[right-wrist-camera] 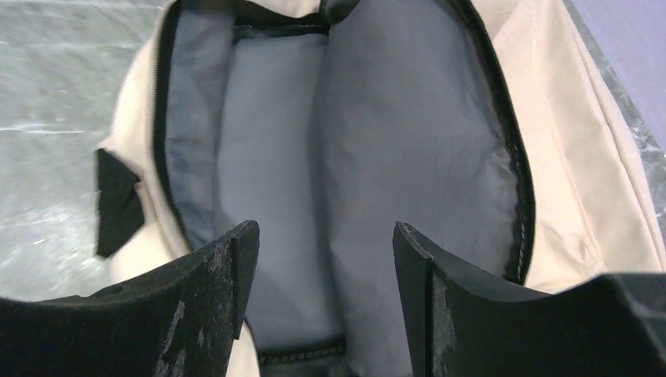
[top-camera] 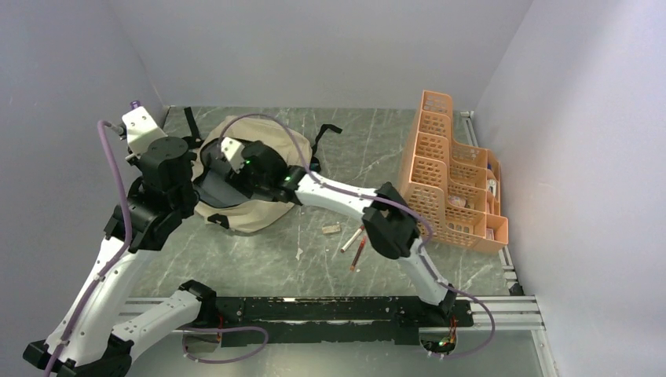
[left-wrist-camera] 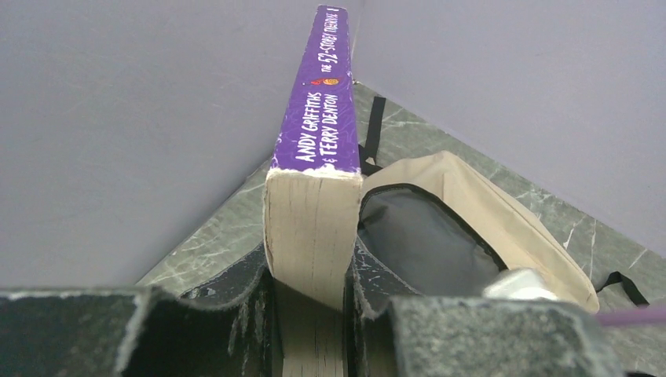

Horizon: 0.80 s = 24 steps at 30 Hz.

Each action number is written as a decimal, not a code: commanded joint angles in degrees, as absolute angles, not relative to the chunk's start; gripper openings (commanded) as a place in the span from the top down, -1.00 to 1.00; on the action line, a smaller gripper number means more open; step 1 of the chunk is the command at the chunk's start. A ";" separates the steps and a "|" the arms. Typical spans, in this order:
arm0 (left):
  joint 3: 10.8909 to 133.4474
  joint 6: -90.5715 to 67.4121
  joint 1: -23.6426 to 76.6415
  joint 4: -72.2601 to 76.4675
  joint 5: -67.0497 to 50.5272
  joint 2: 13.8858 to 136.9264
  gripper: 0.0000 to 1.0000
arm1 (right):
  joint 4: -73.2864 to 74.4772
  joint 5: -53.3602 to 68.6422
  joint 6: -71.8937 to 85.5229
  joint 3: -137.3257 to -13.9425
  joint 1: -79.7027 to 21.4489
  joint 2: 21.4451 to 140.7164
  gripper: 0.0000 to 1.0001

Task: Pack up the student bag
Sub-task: Place the book in the student bag.

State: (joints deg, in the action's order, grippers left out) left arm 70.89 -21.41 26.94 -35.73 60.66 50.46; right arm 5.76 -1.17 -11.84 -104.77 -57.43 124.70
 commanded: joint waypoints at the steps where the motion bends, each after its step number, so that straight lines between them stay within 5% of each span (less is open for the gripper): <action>1: 73.21 -19.83 26.81 -33.76 63.38 49.02 0.90 | 9.61 -10.48 -19.37 -114.76 -58.92 132.99 -0.36; 19: 71.89 -19.19 26.89 -33.29 61.54 47.68 0.90 | 3.63 -23.32 -36.54 -118.56 -61.59 144.10 -0.48; 24: 71.85 -19.69 26.89 -33.76 61.09 47.90 0.90 | 1.69 -25.30 -37.10 -118.20 -61.96 144.06 -0.28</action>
State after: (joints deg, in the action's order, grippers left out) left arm 70.87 -19.86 26.94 -35.86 60.77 48.38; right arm 5.08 -22.55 -35.31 -117.54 -61.47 143.41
